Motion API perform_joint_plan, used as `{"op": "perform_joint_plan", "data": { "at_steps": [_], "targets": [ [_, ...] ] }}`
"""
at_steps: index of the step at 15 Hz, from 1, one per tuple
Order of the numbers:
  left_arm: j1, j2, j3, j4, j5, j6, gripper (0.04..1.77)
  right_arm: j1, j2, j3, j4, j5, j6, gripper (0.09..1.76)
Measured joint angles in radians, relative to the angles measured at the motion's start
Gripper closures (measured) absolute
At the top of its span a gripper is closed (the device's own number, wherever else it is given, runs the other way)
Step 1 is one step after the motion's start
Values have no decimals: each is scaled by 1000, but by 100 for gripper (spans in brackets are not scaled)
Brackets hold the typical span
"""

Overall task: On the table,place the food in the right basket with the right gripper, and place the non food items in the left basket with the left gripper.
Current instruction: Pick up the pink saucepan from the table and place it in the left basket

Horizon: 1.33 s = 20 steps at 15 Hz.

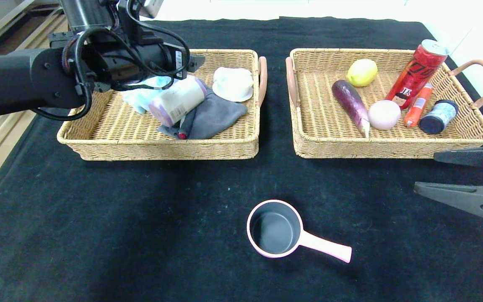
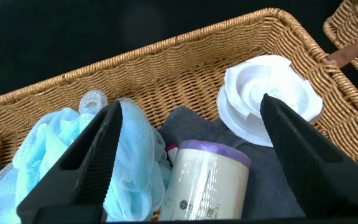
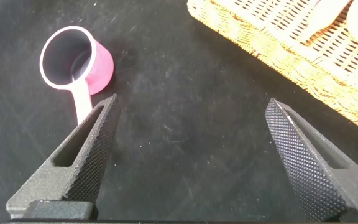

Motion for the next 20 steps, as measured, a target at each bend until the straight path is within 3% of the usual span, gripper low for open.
{"op": "perform_joint_plan", "data": {
  "at_steps": [4, 7, 11, 15, 20],
  "targets": [
    [-15, -44, 26, 43, 13, -5, 16, -1, 0, -1, 0, 0, 0, 14],
    [-58, -104, 68, 101, 81, -9, 14, -1, 0, -1, 0, 0, 0, 14],
    [-124, -202, 166, 179, 99, -34, 12, -5, 0, -2, 0, 0, 0, 14],
    [-215, -299, 231, 394, 155, -118, 11, -8, -2, -2, -1, 0, 0, 14],
    [-283, -347, 241, 576, 162, -248, 11, -8, -3, -1, -1, 0, 0, 14]
  ]
}}
